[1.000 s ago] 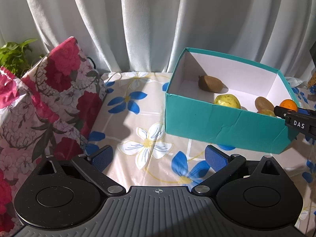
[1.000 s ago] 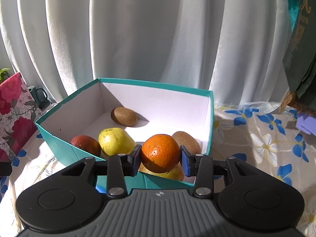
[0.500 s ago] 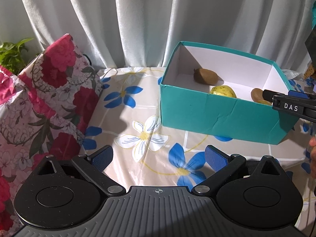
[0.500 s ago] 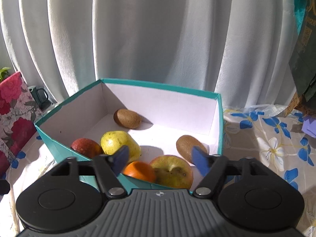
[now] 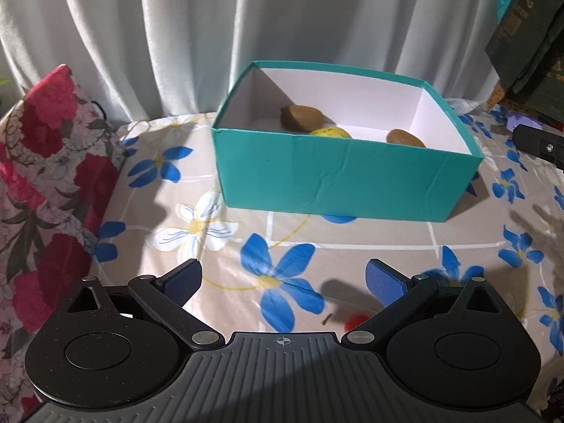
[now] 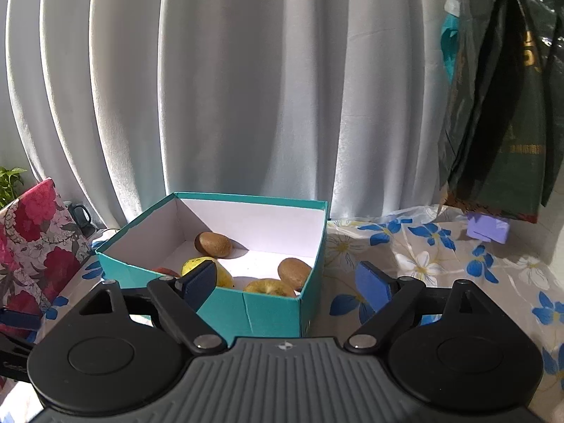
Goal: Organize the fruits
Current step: 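Move the left gripper to the small red fruit on the table while the right withdraws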
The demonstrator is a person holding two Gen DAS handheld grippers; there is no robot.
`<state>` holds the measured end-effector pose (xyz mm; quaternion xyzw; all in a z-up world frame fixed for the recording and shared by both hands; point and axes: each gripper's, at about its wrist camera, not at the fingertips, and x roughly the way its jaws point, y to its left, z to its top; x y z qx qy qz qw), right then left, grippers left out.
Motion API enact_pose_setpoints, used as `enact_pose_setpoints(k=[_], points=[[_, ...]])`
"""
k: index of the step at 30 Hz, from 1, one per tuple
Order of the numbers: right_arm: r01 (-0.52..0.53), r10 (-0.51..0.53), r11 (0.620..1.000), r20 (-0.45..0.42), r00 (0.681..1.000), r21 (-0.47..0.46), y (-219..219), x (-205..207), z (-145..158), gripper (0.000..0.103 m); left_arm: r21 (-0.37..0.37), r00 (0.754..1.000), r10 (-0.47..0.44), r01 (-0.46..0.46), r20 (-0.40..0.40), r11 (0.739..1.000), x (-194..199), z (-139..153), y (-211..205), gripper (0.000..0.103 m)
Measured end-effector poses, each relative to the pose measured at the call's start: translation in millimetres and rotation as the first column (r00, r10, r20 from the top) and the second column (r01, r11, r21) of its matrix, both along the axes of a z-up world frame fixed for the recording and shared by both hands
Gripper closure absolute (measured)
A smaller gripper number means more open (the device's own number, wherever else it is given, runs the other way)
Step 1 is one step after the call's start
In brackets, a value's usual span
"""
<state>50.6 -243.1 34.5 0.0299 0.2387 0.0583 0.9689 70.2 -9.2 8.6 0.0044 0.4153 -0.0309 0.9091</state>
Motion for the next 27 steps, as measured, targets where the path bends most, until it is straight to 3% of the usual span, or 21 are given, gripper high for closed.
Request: enact_pose_setpoints(k=[6,15,27], points=[[0.005,-0.005,1.0,-0.047,0.999,-0.014,4.0,-32.8,-11.6,0.016,-0.071,0.994,-0.112,0.112,-0.004,0.991,-13.0,-14.4,-9.1,0.001],[0.046,-0.046,0.999,-0.098,0.994,-0.001,-3.3,-60.1,-24.1,0.016,-0.08,0.972,-0.231,0.228,-0.031,0.97,-19.4,-36.7,-25.2,0.002],[0.079,-0.076,0.997,-0.142,0.987,0.014,-15.1,-65.3,-35.9,0.016,-0.13,0.964,-0.241,0.226,-0.116,0.965,5.2,-58.5,-32.1,0.028]])
